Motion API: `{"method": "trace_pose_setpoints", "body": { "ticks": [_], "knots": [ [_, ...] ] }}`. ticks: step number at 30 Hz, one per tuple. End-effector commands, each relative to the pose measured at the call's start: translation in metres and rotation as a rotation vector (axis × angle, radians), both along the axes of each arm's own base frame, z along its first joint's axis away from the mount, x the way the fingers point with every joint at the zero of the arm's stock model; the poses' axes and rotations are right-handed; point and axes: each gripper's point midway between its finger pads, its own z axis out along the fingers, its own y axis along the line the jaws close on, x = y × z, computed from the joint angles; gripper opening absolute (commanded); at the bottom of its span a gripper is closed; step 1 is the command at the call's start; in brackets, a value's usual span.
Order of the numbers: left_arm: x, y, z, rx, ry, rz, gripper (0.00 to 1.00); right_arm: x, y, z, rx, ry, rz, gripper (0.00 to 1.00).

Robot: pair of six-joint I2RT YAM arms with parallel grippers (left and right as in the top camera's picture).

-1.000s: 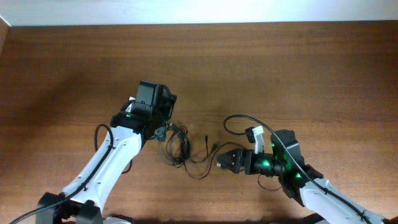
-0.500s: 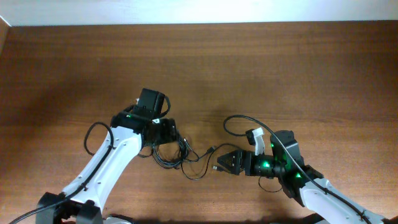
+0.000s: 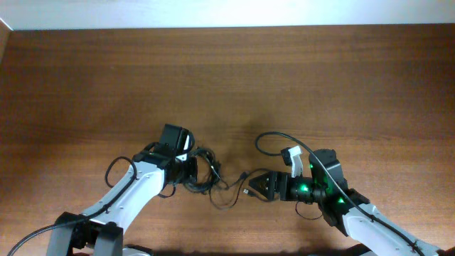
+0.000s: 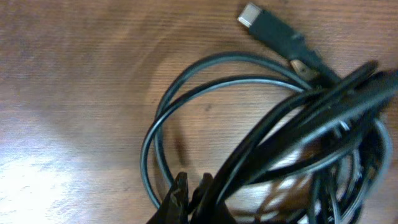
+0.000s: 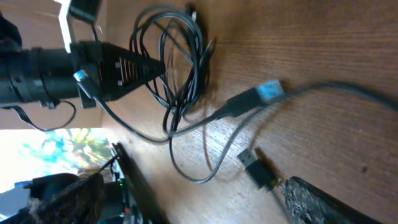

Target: Untangle cables

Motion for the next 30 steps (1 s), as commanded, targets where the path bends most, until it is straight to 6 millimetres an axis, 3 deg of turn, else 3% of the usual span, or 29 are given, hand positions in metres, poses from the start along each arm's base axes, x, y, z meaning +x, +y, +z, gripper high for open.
{"method": "trace_pose_setpoints", "body": {
  "ticks": [1,3,5,7,10,15,22,23,25,26,28,30],
  "knots": [
    [0.01,-0.036,0.015,-0.215,-0.024,0.004,0.0,0.008,-0.002,0.0,-0.06,-0.148,0.039,0.75],
    [0.02,-0.062,0.038,-0.349,-0.092,-0.114,0.0,0.016,0.0,0.01,-0.061,-0.201,0.047,0.76],
    [0.035,-0.089,0.082,-0.558,-0.21,-0.222,0.0,0.024,0.009,0.039,-0.012,-0.284,0.079,0.76],
    [0.035,-0.113,0.127,-0.744,-0.34,-0.415,0.0,0.027,0.017,0.074,0.048,-0.369,0.118,0.76],
    [0.026,-0.119,0.144,-0.852,-0.351,-0.48,0.0,0.04,0.013,0.104,0.053,-0.474,0.091,0.76],
    [0.016,-0.13,0.169,-0.974,-0.396,-0.606,0.0,0.08,-0.023,0.11,-0.029,-0.514,-0.096,0.73],
    [0.009,-0.133,0.177,-1.021,-0.397,-0.645,0.0,0.076,0.004,0.092,-0.049,-0.482,-0.056,0.5],
    [0.008,-0.133,0.177,-1.027,-0.395,-0.65,0.0,0.076,0.011,0.095,-0.032,-0.499,-0.044,0.44],
    [0.009,-0.133,0.177,-1.025,-0.395,-0.648,0.0,0.075,0.019,0.1,-0.008,-0.532,-0.021,0.1],
    [0.011,-0.132,0.175,-1.01,-0.399,-0.638,0.0,0.074,0.02,0.101,-0.003,-0.529,-0.013,0.04],
    [0.03,-0.12,0.15,-0.856,-0.389,-0.506,0.0,0.06,0.028,0.106,0.053,-0.52,0.063,0.04],
    [0.053,-0.076,0.099,-0.559,-0.304,-0.183,0.0,0.041,0.034,0.12,0.129,-0.531,0.157,0.04]
  ]
}}
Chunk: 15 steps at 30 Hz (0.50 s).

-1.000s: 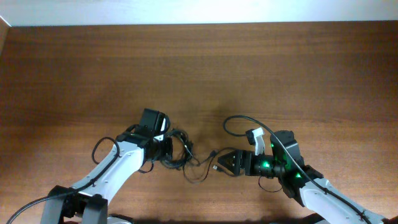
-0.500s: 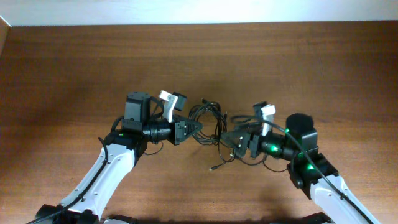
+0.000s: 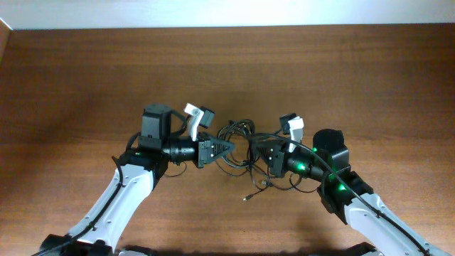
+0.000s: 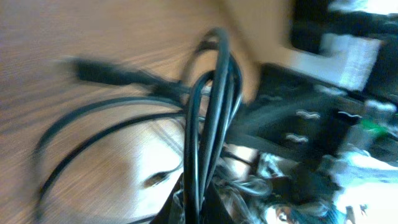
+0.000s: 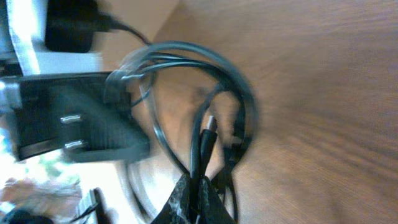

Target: Untangle cables

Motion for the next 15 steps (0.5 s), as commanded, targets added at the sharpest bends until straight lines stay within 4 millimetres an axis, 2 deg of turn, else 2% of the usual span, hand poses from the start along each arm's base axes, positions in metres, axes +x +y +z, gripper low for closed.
{"method": "trace_pose_setpoints", "body": {
  "ticks": [1,2,4,6,8,9,10,12,13,15],
  "knots": [
    [0.039,0.063,-0.057,0.375,0.132,0.448,0.0,-0.03,0.017,0.032,0.09,-0.047,0.196,0.04],
    [0.042,0.084,-0.069,0.45,0.2,0.584,0.0,-0.035,0.016,0.037,0.103,-0.062,0.223,0.04],
    [0.042,0.111,-0.081,0.512,0.3,0.772,0.0,-0.038,0.007,0.046,0.134,-0.073,0.252,0.04],
    [0.043,0.113,-0.08,0.441,0.397,0.861,0.0,-0.028,-0.006,0.039,0.124,-0.032,0.198,0.04],
    [0.045,0.099,-0.073,0.324,0.469,0.863,0.0,-0.022,-0.012,0.024,0.088,0.037,0.136,0.04],
    [0.052,0.081,-0.058,0.232,0.44,0.788,0.0,-0.021,-0.017,0.011,0.056,0.093,0.093,0.04],
    [0.06,0.06,-0.035,0.119,0.372,0.672,0.0,-0.02,-0.021,-0.001,0.025,0.143,0.055,0.04],
    [0.066,0.032,0.007,-0.013,0.176,0.468,0.0,-0.02,-0.027,-0.014,-0.013,0.195,0.01,0.17],
    [0.064,0.021,0.026,-0.074,0.101,0.381,0.0,-0.019,-0.027,-0.015,-0.016,0.194,0.006,0.35],
    [0.062,0.019,0.03,-0.072,0.049,0.344,0.0,-0.019,-0.028,-0.015,-0.017,0.193,0.003,0.54]
  ]
}}
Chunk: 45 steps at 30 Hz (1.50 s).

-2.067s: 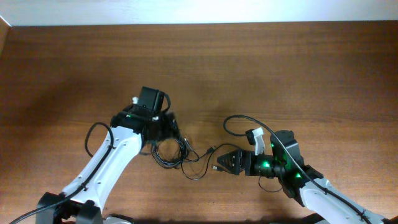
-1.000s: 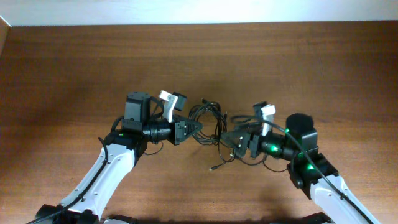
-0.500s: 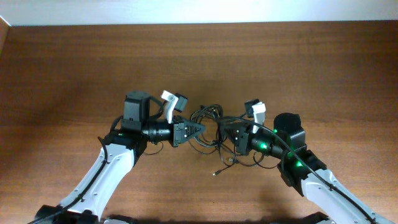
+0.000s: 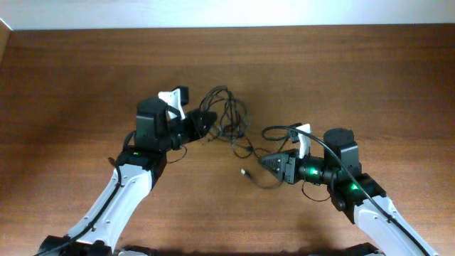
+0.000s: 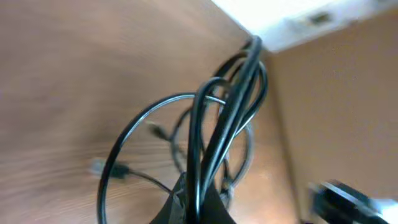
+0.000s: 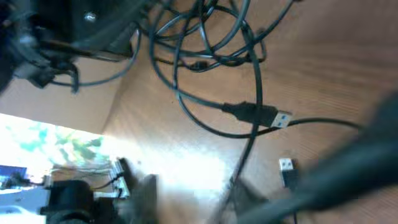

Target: Untangle cables

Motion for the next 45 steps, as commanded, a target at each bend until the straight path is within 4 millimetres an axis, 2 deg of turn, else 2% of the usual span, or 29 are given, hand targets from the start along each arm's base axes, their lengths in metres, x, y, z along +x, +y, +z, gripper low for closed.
{"method": "trace_pose_setpoints", "body": {
  "ticks": [1,3,4,6,8,10,14,17,19,21,23,26,27,29,30,32,34,35,37,39,40,41,43,44,45],
  "knots": [
    [-0.017,-0.017,0.018,-0.033,-0.098,-0.179,0.0,0.006,-0.003,0.004,-0.014,-0.027,-0.025,0.59],
    [-0.019,-0.018,0.018,-0.031,-0.103,-0.197,0.0,0.006,-0.003,0.005,-0.013,-0.03,-0.025,0.7],
    [-0.022,-0.02,0.02,-0.028,-0.126,-0.229,0.0,0.008,-0.002,0.007,-0.008,-0.045,-0.025,0.71],
    [-0.033,-0.027,0.024,-0.032,-0.18,-0.318,0.0,0.013,0.0,0.016,0.014,-0.08,-0.029,0.71],
    [-0.045,-0.033,0.03,-0.043,-0.25,-0.419,0.0,0.022,0.002,0.033,0.046,-0.171,-0.037,0.72],
    [-0.046,-0.034,0.031,-0.034,-0.28,-0.439,0.0,0.037,-0.007,0.032,0.004,-0.2,-0.122,0.72],
    [-0.055,-0.038,0.038,-0.071,-0.3,-0.492,0.0,0.054,-0.019,0.031,-0.012,-0.178,-0.256,0.72],
    [-0.072,-0.048,0.061,-0.146,-0.405,-0.62,0.0,0.063,-0.025,0.025,-0.038,-0.182,-0.303,0.7],
    [-0.086,-0.06,0.075,-0.189,-0.464,-0.707,0.0,0.07,-0.03,0.01,-0.077,-0.152,-0.341,0.64],
    [-0.089,-0.066,0.084,-0.206,-0.483,-0.72,0.0,0.075,-0.04,-0.013,-0.145,-0.097,-0.397,0.57],
    [-0.082,-0.06,0.093,-0.219,-0.49,-0.689,0.0,0.076,-0.062,-0.037,-0.261,-0.037,-0.494,0.55],
    [-0.057,-0.033,0.113,-0.216,-0.552,-0.573,0.0,0.072,-0.082,-0.056,-0.383,-0.009,-0.552,0.55],
    [-0.042,-0.016,0.117,-0.203,-0.556,-0.49,0.0,0.071,-0.087,-0.06,-0.409,0.0,-0.572,0.55],
    [-0.024,0.013,0.116,-0.175,-0.56,-0.385,0.0,0.07,-0.095,-0.065,-0.454,0.004,-0.591,0.56],
    [-0.018,0.024,0.115,-0.167,-0.551,-0.345,0.0,0.069,-0.096,-0.066,-0.458,0.008,-0.592,0.57],
    [-0.007,0.035,0.103,-0.166,-0.467,-0.264,0.0,0.069,-0.096,-0.066,-0.459,0.01,-0.591,0.66],
    [0.009,0.046,0.08,-0.148,-0.337,-0.131,0.0,0.068,-0.096,-0.067,-0.46,0.013,-0.59,0.69],
    [0.018,0.055,0.064,-0.125,-0.264,-0.045,0.0,0.067,-0.094,-0.067,-0.454,0.019,-0.578,0.73],
    [0.02,0.061,0.046,-0.107,-0.172,0.017,0.0,0.06,-0.077,-0.064,-0.388,0.038,-0.495,0.78],
    [0.013,0.062,0.027,-0.11,-0.061,0.03,0.0,0.046,-0.043,-0.046,-0.237,0.044,-0.325,0.77],
    [0.011,0.062,0.024,-0.117,-0.034,0.035,0.0,0.041,-0.032,-0.037,-0.178,0.034,-0.264,0.77],
    [0.009,0.061,0.021,-0.149,0.019,0.047,0.0,0.032,-0.011,-0.016,-0.066,-0.003,-0.14,0.74],
    [-0.001,0.05,0.028,-0.173,-0.008,-0.046,0.0,0.015,0.014,0.026,0.107,-0.119,0.063,0.68],
    [-0.005,0.047,0.03,-0.177,-0.021,-0.078,0.0,0.013,0.017,0.033,0.129,-0.147,0.09,0.66],
    [-0.007,0.045,0.031,-0.202,0.006,-0.083,0.0,0.013,0.017,0.036,0.148,-0.128,0.083,0.56]
  ]
}}
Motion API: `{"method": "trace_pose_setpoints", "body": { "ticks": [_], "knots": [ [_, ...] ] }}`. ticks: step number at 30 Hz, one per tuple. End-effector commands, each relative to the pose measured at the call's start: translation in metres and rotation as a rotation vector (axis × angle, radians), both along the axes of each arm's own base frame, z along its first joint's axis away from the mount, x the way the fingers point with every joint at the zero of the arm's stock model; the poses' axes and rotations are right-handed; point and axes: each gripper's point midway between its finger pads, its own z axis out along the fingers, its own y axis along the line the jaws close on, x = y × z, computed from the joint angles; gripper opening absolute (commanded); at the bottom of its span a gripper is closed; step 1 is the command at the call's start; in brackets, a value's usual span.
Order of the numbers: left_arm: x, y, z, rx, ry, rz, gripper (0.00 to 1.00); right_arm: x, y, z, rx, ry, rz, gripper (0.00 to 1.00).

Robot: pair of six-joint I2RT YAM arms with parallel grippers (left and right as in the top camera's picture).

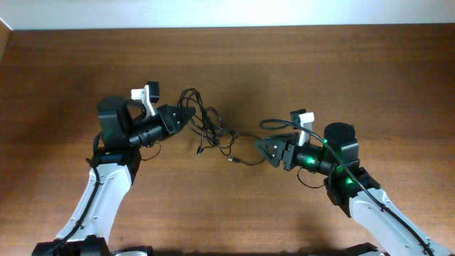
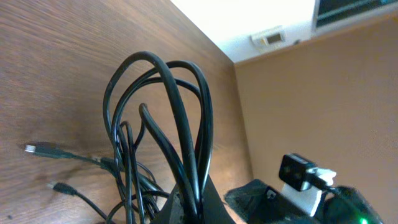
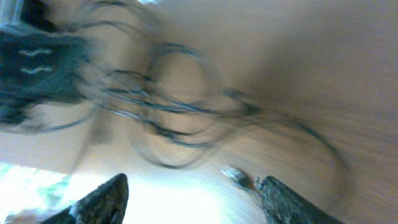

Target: Untangle cables

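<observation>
A tangle of thin black cables (image 1: 205, 126) hangs and trails over the middle of the wooden table. My left gripper (image 1: 188, 114) is shut on several of its loops; the left wrist view has those loops (image 2: 166, 106) rising straight out of the closed jaws (image 2: 189, 206). One strand runs right along the table to a small plug (image 1: 231, 159). My right gripper (image 1: 265, 148) stands just right of that plug, open, with nothing between its fingers. In the blurred right wrist view the gripper (image 3: 193, 183) shows its fingers wide apart, and the plug (image 3: 237, 177) lies on the wood between them.
The brown wooden table (image 1: 320, 71) stretches wide behind and beside both arms. Its far edge meets a white wall. Another loose cable end (image 1: 199, 151) dangles below the bundle.
My left gripper has moved left with the bundle still in it. The right gripper, then shut on a strand, is now open, and that strand's plug lies on the table.
Both grippers were low near the front edge, the left shut on the bundle, the right by a plug. Then they met at mid-table, both shut on the tangle. Then they stood apart with a strand drawn out. Now the left holds the bundle farther left, the right open.
</observation>
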Motion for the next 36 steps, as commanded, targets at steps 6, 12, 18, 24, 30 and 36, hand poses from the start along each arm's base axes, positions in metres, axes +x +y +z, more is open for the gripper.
{"method": "trace_pose_setpoints", "body": {
  "ticks": [6,12,18,24,30,36],
  "knots": [
    [-0.005,0.002,-0.009,-0.399,0.63,0.251,0.0,-0.051,0.043,0.018,0.166,0.236,0.202,0.55],
    [-0.019,0.005,-0.035,-0.447,0.869,0.367,0.0,-0.067,0.077,0.007,0.097,0.227,0.174,0.54],
    [-0.035,-0.006,-0.033,-0.473,0.95,0.289,0.0,-0.016,0.055,-0.007,0.009,0.139,-0.148,0.54],
    [-0.036,-0.008,-0.031,-0.479,0.955,0.272,0.0,-0.018,0.068,-0.025,0.01,0.176,-0.083,0.47],
    [-0.036,-0.008,-0.031,-0.478,0.954,0.271,0.0,-0.02,0.087,-0.03,0.019,0.124,-0.028,0.43],
    [-0.03,-0.012,-0.031,-0.386,0.808,0.233,0.0,-0.036,0.099,-0.033,0.002,0.078,0.1,0.04]
  ]
}}
